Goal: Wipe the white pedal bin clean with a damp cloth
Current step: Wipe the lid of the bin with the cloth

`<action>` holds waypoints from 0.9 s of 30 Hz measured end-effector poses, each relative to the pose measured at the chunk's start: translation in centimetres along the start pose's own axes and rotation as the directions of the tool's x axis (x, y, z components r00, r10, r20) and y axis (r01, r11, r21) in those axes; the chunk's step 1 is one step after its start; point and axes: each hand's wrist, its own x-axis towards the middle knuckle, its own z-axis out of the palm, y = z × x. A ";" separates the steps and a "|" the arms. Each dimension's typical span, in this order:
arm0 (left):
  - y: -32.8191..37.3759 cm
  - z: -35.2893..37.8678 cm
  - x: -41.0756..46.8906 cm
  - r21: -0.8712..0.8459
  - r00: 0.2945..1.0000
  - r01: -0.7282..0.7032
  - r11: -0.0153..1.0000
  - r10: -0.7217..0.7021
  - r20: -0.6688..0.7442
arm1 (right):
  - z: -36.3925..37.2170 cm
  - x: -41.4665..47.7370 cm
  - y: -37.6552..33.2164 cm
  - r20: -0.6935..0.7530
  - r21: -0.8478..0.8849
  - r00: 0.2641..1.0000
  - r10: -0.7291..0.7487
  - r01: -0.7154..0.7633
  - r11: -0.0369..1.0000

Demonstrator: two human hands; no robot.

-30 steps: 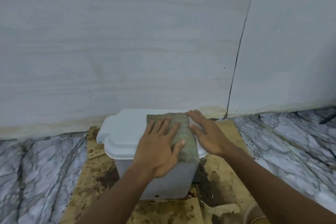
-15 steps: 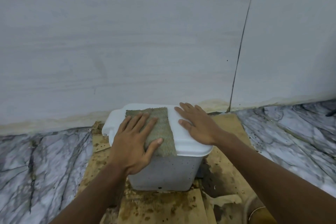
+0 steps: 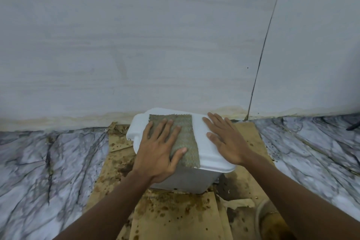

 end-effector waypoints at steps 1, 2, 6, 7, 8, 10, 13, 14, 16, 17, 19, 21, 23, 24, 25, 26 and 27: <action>0.2 0.1 0.5 0.002 1.000 -0.011 1.000 0.011 0.007 | -0.1 -0.2 0.3 -0.009 0.016 1.000 0.015 -0.015 1.000; 0.2 0.2 1.2 0.006 0.999 -0.031 1.000 0.031 0.012 | -0.1 -0.3 0.7 -0.018 0.031 0.999 0.036 -0.035 0.999; -0.7 0.8 4.8 -0.042 0.994 -0.107 0.993 0.108 0.020 | -0.4 -0.3 1.5 -0.028 0.054 0.987 0.161 -0.160 0.986; -1.1 1.1 5.6 -0.069 0.995 -0.100 0.993 0.101 0.017 | -0.2 0.1 1.3 -0.021 0.031 0.981 0.192 -0.192 0.981; -1.6 1.5 6.3 -0.095 0.997 -0.078 0.992 0.080 0.012 | -0.1 0.7 0.9 -0.018 0.002 0.976 0.218 -0.218 0.976; -2.5 2.3 7.5 -0.140 1.000 -0.012 0.990 0.014 0.015 | 0.2 2.2 0.0 -0.020 -0.057 0.967 0.252 -0.253 0.966; -2.4 2.5 8.3 -0.155 0.994 0.108 0.982 -0.106 0.024 | 0.0 4.3 -0.3 0.016 -0.103 0.965 0.260 -0.257 0.961; -1.8 2.4 8.5 -0.134 0.991 0.135 0.982 -0.131 0.037 | -0.3 4.8 0.1 0.033 -0.102 0.965 0.262 -0.257 0.961; 0.1 2.4 8.7 -0.077 0.991 0.126 0.989 -0.122 0.056 | -1.2 5.4 1.4 0.054 -0.086 0.963 0.263 -0.258 0.962; 1.2 2.5 8.6 -0.061 0.993 0.107 0.992 -0.104 0.061 | -1.6 5.6 2.1 0.056 -0.071 0.964 0.260 -0.256 0.964; 2.6 3.0 8.6 -0.040 0.994 0.093 0.995 -0.090 0.062 | -2.4 5.7 3.2 0.057 -0.032 0.967 0.247 -0.246 0.969; 2.7 3.8 8.7 -0.022 0.995 0.098 0.995 -0.097 0.037 | -2.7 5.7 4.0 0.071 0.020 0.973 0.219 -0.221 0.975; 2.0 4.2 8.6 -0.030 0.997 0.080 0.996 -0.081 -0.014 | -2.5 5.7 4.0 0.082 0.071 0.977 0.197 -0.203 0.977; 1.3 4.4 8.6 -0.050 0.997 0.064 0.997 -0.066 -0.044 | -2.3 5.8 3.7 0.070 0.089 0.978 0.199 -0.204 0.975; 0.6 4.6 8.6 -0.073 0.996 0.047 0.996 -0.053 -0.076 | -1.9 5.9 3.2 0.048 0.105 0.977 0.207 -0.211 0.972; -0.2 4.7 8.6 -0.098 0.992 0.036 0.995 -0.047 -0.113 | -1.7 6.0 2.5 0.023 0.117 0.975 0.221 -0.223 0.968; -1.0 4.7 8.6 -0.131 0.987 0.036 0.991 -0.056 -0.152 | -1.5 6.3 1.7 -0.001 0.123 0.971 0.238 -0.236 0.964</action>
